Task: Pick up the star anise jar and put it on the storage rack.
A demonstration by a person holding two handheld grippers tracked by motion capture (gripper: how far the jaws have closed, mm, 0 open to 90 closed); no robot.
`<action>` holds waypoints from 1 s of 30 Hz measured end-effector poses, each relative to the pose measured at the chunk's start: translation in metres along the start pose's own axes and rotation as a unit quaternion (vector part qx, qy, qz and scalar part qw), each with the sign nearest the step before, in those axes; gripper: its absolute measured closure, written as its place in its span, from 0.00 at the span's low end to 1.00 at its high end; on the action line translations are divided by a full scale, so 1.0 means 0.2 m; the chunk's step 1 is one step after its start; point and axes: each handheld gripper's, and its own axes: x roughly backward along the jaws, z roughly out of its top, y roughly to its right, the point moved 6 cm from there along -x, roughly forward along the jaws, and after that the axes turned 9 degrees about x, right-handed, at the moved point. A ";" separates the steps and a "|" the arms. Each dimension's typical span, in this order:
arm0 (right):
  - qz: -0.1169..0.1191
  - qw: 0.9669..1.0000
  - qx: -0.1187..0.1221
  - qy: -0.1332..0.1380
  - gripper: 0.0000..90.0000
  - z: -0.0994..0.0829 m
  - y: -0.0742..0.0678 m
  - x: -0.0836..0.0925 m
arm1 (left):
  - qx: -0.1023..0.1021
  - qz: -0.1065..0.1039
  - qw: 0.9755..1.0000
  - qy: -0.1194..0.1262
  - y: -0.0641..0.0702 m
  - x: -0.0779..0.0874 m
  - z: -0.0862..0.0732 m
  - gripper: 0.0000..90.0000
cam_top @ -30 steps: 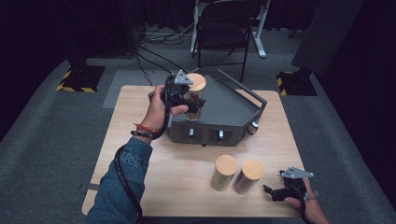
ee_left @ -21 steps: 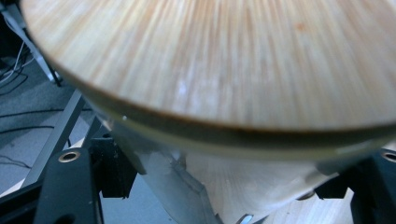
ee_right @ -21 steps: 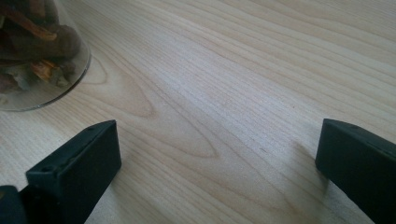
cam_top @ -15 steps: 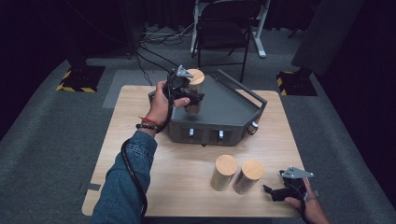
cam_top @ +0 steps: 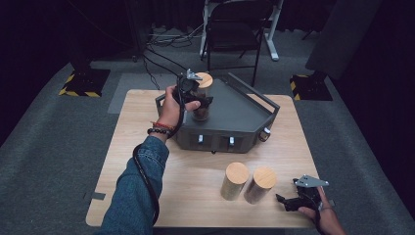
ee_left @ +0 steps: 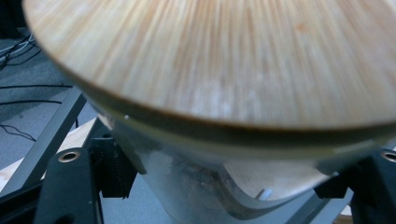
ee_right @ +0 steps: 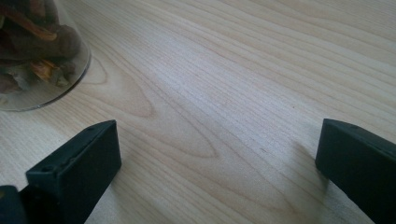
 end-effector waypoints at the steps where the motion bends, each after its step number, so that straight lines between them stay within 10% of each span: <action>1: 0.000 1.000 0.000 0.000 0.00 0.00 0.00 0.00 | 0.001 0.001 1.000 -0.001 0.00 -0.01 0.00 0.27; 30: 0.000 1.000 0.000 0.000 0.00 0.00 0.00 0.00 | 0.009 0.001 1.000 0.014 -0.04 -0.06 -0.06 0.27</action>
